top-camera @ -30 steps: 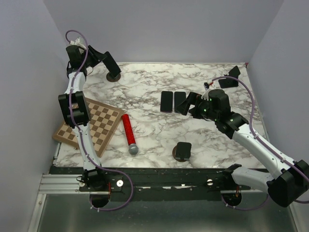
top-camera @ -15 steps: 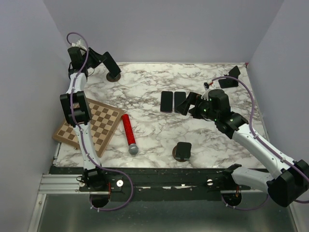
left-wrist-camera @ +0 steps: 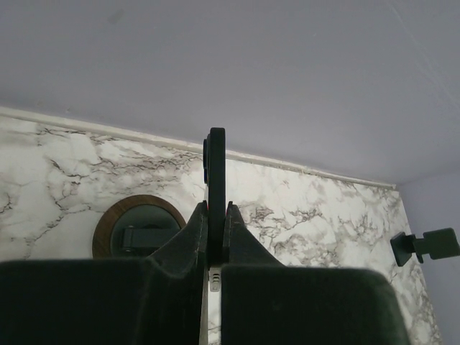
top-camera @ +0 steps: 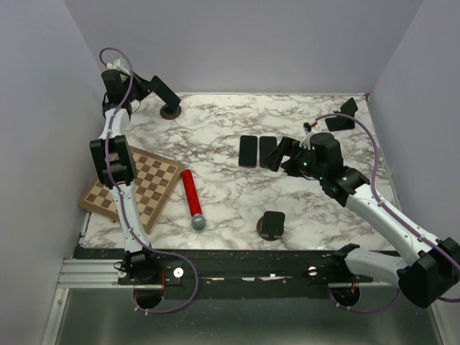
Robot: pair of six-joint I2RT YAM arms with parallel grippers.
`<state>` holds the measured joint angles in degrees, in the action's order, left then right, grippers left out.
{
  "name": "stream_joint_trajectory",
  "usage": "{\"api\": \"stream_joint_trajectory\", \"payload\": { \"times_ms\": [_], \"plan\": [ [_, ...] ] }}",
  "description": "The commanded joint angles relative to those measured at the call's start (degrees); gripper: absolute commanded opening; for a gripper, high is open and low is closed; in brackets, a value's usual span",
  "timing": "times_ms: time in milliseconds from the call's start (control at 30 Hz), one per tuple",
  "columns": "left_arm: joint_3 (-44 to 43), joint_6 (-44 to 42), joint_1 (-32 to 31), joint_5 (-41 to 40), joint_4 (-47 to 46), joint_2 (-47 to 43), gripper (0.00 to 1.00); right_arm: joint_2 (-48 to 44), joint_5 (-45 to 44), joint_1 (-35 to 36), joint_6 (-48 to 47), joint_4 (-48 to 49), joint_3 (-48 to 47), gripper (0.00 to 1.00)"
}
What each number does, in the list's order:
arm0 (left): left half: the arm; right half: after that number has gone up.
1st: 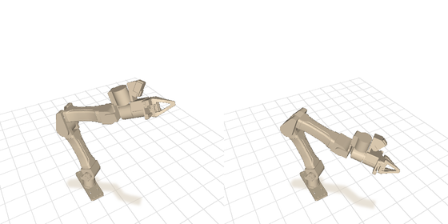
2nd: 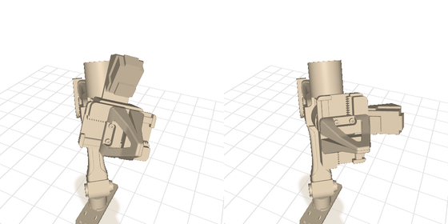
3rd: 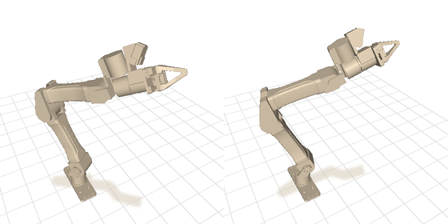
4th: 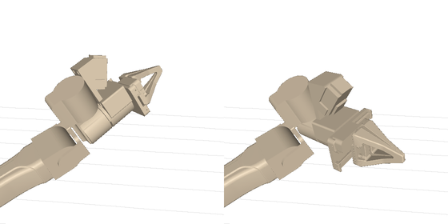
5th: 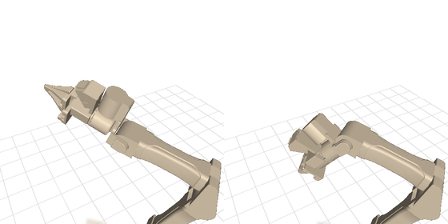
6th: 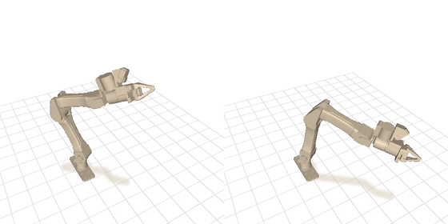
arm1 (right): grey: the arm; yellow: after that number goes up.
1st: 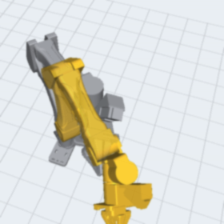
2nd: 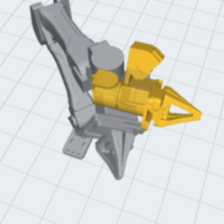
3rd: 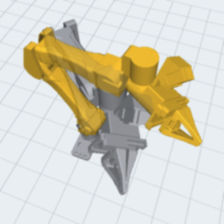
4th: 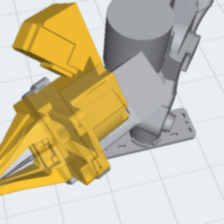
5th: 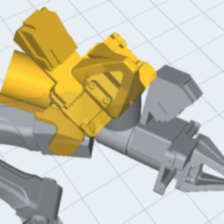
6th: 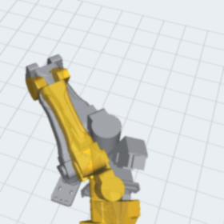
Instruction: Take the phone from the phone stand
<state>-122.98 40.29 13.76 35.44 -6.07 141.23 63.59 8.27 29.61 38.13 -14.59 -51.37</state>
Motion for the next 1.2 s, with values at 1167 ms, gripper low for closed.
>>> {"api": "stream_joint_trajectory", "payload": {
  "times_ms": [1167],
  "plan": [
    [9.14,-19.42,-15.55,17.44,49.6,-15.69,0.0,-11.24,0.97,-0.07,-4.8,-3.43,-2.09,1.0]
  ]
}}
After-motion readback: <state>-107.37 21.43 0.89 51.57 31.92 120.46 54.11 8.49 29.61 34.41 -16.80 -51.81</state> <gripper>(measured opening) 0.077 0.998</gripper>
